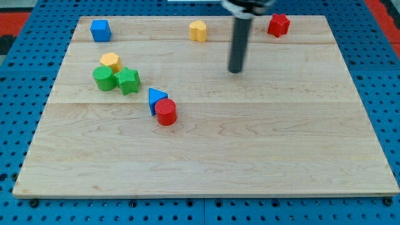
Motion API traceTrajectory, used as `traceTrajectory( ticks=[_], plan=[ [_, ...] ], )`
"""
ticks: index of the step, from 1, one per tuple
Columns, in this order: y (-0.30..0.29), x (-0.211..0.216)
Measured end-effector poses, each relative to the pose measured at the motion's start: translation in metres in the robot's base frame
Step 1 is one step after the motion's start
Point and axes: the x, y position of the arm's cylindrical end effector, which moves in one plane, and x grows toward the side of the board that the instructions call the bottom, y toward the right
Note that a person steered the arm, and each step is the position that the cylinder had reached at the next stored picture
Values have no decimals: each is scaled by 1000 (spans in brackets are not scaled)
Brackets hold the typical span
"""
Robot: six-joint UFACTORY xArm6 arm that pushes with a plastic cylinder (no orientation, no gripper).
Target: Slide the heart to the left side
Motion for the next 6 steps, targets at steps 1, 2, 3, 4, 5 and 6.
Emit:
traceTrajectory(
  ticks=[1,2,3,4,5,6],
  plan=[
    [-11,-55],
    [-3,-96],
    [-62,-102],
    [-49,-81],
    [-65,-19],
    [-97,-12]
  ],
)
